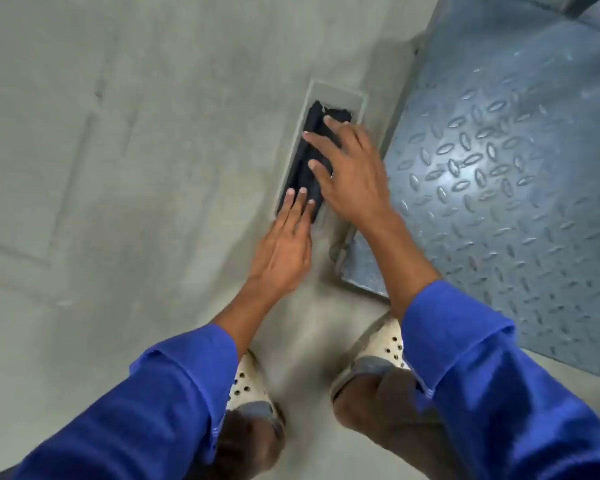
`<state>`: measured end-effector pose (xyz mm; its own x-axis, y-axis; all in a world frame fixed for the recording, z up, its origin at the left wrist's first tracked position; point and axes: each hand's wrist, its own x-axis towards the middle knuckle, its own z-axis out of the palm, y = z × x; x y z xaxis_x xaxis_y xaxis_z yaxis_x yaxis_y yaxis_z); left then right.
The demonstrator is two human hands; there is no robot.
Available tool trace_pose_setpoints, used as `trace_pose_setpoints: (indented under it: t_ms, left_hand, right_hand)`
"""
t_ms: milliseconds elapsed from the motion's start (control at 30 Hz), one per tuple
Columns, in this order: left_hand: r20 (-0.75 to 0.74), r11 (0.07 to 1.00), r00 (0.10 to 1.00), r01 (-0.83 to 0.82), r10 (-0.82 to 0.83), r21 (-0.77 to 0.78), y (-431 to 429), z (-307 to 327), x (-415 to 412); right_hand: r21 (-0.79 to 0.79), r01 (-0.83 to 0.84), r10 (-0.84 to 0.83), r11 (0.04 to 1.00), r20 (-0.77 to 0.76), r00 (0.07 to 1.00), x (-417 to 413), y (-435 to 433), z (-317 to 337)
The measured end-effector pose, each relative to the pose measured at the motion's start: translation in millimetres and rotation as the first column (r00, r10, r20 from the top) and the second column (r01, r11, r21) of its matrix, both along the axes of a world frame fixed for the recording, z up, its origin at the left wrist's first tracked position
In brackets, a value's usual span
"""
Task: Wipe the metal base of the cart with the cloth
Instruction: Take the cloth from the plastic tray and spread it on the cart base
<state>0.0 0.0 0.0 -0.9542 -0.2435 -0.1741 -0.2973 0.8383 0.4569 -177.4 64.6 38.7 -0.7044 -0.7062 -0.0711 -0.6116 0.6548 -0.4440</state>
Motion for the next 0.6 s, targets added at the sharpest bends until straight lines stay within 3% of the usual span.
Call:
trace_pose_setpoints:
  t_ms: [100, 167, 267, 367, 467, 600]
  left_hand:
    - [-0.038, 1.0, 0.999, -0.01, 0.011, 0.026, 0, -40, -8]
    - [-0.045, 0.999, 0.999, -0.003, 0.005, 0.046, -1, -59, -22]
    - [0.064, 0.995, 0.997, 0.032, -0.038, 0.094, -10, -79, -43]
    - [0.187, 0.997, 0.979, 0.072, -0.078, 0.037, -26, -89, -61]
    - [0.374, 0.991, 0.918, 0.133, -0.128, 0.013, -37, -100, -75]
    - [0.495, 0.984, 0.85, 0.163, -0.18, 0.077, -38, -105, -81]
  right_hand:
    - [0.204, -0.17, 0.133, 0.964, 0.184, 0.974, -29, -17, -25]
    - [0.324, -0.201, 0.133, 0.924, 0.219, 0.967, -48, -29, -38]
    - [0.407, -0.13, 0.079, 0.904, 0.141, 0.987, -62, -39, -63]
    - [0.435, -0.069, 0.056, 0.898, 0.042, 0.998, -71, -46, -76]
    - [0.485, -0.114, 0.115, 0.867, 0.028, 0.993, -68, -49, -80]
    - [0.541, -0.181, 0.239, 0.821, -0.039, 0.97, -60, -49, -84]
